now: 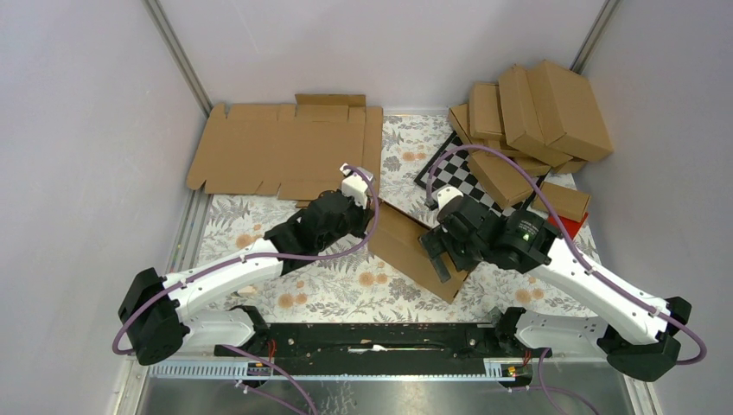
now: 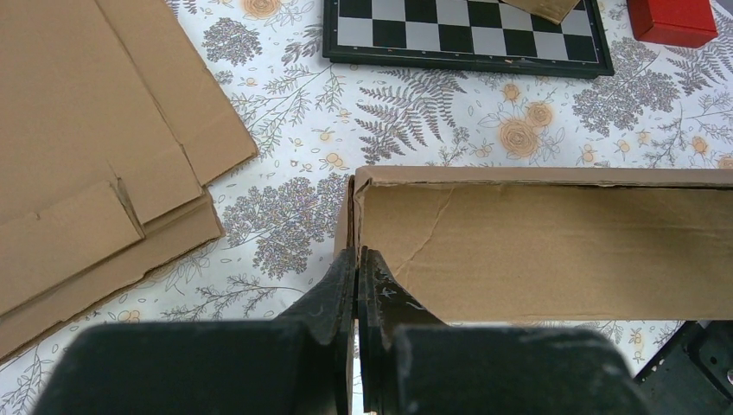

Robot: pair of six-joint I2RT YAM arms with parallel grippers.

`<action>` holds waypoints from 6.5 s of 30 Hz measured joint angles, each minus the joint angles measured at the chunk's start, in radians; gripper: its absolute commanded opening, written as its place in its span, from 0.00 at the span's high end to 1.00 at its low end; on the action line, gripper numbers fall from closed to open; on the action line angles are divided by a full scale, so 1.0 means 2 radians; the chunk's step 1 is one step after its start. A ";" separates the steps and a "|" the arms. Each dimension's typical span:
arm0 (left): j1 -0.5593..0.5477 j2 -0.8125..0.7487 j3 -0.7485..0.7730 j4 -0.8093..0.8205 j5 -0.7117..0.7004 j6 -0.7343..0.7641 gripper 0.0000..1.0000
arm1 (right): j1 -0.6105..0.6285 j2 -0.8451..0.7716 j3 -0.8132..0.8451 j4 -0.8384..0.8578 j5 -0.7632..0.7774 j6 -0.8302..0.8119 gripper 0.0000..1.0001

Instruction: Fold the paper box

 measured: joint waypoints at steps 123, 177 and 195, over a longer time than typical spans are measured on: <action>0.099 -0.017 -0.047 -0.016 0.143 -0.165 0.70 | 0.007 -0.073 0.018 -0.034 -0.047 0.178 0.40; -0.095 0.005 -0.060 0.146 0.158 -0.264 1.00 | 0.007 -0.105 -0.021 -0.018 -0.168 0.142 0.86; -0.095 0.021 -0.055 0.146 0.148 -0.263 1.00 | 0.006 -0.134 -0.125 0.045 -0.243 0.176 1.00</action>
